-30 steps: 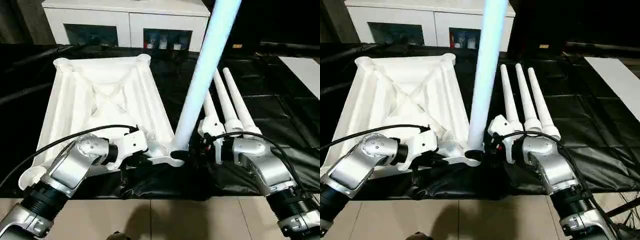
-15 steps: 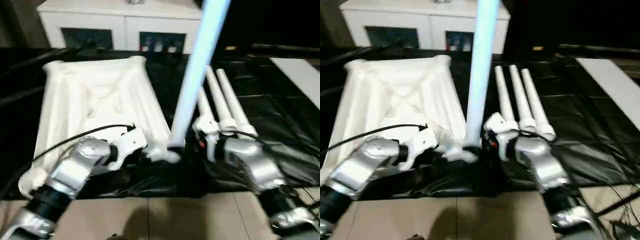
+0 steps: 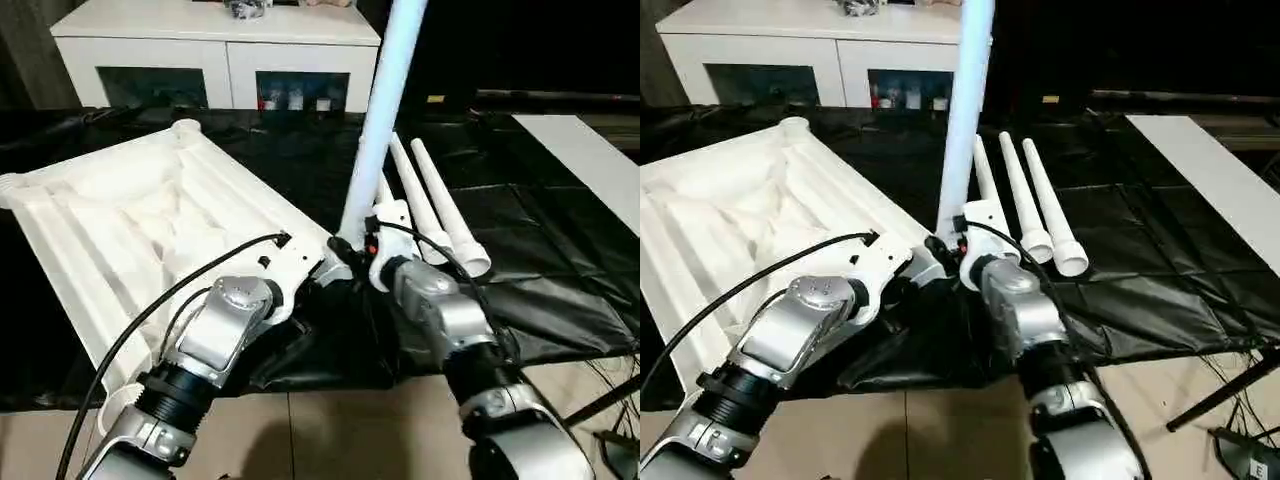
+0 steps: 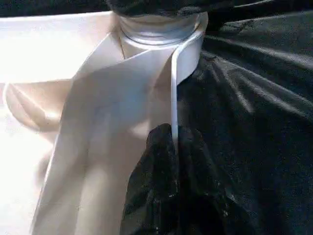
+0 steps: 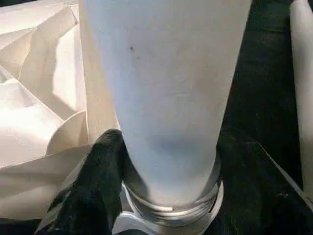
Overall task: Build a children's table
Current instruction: Rotate leg to tighten
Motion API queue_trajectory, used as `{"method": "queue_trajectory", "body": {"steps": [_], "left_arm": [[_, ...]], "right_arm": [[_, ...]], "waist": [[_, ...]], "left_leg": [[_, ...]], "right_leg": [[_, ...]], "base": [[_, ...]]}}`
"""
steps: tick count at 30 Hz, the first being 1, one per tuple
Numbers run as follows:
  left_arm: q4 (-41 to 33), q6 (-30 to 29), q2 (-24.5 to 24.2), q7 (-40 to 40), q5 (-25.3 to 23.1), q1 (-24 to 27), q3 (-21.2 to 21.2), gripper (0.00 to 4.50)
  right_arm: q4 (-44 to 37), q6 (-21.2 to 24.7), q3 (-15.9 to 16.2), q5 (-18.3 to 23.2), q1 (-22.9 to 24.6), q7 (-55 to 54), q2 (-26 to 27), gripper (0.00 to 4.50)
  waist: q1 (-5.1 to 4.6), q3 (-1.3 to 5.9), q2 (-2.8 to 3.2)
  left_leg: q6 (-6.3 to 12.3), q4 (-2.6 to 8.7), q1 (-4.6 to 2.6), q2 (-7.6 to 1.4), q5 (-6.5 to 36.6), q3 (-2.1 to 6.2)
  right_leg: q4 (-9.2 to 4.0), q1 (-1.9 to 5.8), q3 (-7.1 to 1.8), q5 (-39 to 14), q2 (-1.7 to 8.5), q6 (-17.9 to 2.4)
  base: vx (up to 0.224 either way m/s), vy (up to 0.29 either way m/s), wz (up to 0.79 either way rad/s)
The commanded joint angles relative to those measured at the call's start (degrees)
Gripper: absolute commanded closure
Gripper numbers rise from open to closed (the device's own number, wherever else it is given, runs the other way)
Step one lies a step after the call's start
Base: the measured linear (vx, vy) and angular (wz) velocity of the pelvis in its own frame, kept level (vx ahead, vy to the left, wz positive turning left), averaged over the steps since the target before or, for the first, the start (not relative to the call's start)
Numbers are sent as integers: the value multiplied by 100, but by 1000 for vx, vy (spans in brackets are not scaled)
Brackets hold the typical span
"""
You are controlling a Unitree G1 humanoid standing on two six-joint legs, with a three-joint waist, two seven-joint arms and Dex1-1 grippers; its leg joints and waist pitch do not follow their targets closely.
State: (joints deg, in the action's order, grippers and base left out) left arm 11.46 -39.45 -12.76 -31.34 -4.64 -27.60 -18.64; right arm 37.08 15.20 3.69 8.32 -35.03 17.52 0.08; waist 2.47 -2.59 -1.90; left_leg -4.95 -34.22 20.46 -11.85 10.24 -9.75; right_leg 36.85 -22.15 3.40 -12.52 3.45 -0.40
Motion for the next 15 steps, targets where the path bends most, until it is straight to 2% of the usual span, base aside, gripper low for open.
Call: {"method": "queue_trajectory", "body": {"steps": [1,2,3,5,6,7,8,9,10,12,14,15], "left_arm": [[-168,376,-119,-59,-140,-212,-68,450],[-196,422,-284,-124,-204,-173,-107,450],[-205,432,-328,-141,-211,-158,-114,450],[-254,579,-498,-295,-217,-102,-172,450],[-332,612,-649,-446,-180,-33,-181,450],[-332,612,-649,-446,-180,-33,-181,450],[-437,895,-878,-860,-87,67,-241,450],[-467,925,-938,-960,-57,95,-246,450],[-498,1152,-1059,-1143,-43,131,-295,450],[-636,1408,-1310,-1643,95,246,-413,450],[-720,1628,-1549,-2012,179,337,-522,450],[-720,1628,-1549,-2012,179,337,-522,450]], "right_arm": [[110,21,105,54,164,362,80,194],[-79,-73,42,132,187,553,3,142],[-127,-86,20,146,189,589,-29,129],[-301,-127,29,159,209,766,-194,122],[-513,-147,74,167,242,1002,-417,94],[-513,-147,74,167,242,1002,-417,94],[-812,6,233,148,310,1490,-793,86],[-877,74,336,70,329,1626,-943,77],[-902,20,519,-163,350,1745,-1176,64],[-978,27,664,-313,420,2117,-1540,51],[-1142,-46,634,-150,542,2696,-1786,51],[-1142,-46,634,-150,542,2696,-1786,51]], "waist": [[26,283,34],[34,282,44],[47,293,28],[58,315,35],[67,341,18],[67,341,18],[98,372,30],[122,376,29],[124,373,30],[133,380,28],[169,389,38],[186,376,51]], "left_leg": [[-148,451,-20,-111,1689,69],[-127,451,-19,-110,1672,63],[-103,449,-7,-113,1581,60],[-58,439,19,-116,1321,55],[-19,420,35,-114,1099,50],[-19,420,35,-114,1099,50],[110,378,52,-106,672,36],[176,367,65,-116,446,31],[208,361,70,-112,412,20],[280,350,58,-114,340,6],[336,342,42,-122,362,8],[357,350,23,-144,389,-3]], "right_leg": [[-608,159,-278,-1702,409,-789],[-606,159,-285,-1626,409,-817],[-592,176,-288,-1517,416,-839],[-548,212,-290,-1124,411,-908],[-518,236,-280,-828,404,-947],[-518,236,-280,-828,404,-947],[-450,244,-278,-137,378,-1084],[-400,259,-270,251,368,-1153],[-387,256,-271,383,364,-1196],[-365,254,-271,613,369,-1304],[-364,265,-267,659,377,-1356],[-366,239,-271,687,377,-1396]], "base": [[0,0,0],[0,0,0],[0,0,0],[0,0,0],[0,0,0],[0,0,0],[0,0,0],[0,0,0],[0,0,0],[0,0,0],[0,0,0],[0,0,0]]}}
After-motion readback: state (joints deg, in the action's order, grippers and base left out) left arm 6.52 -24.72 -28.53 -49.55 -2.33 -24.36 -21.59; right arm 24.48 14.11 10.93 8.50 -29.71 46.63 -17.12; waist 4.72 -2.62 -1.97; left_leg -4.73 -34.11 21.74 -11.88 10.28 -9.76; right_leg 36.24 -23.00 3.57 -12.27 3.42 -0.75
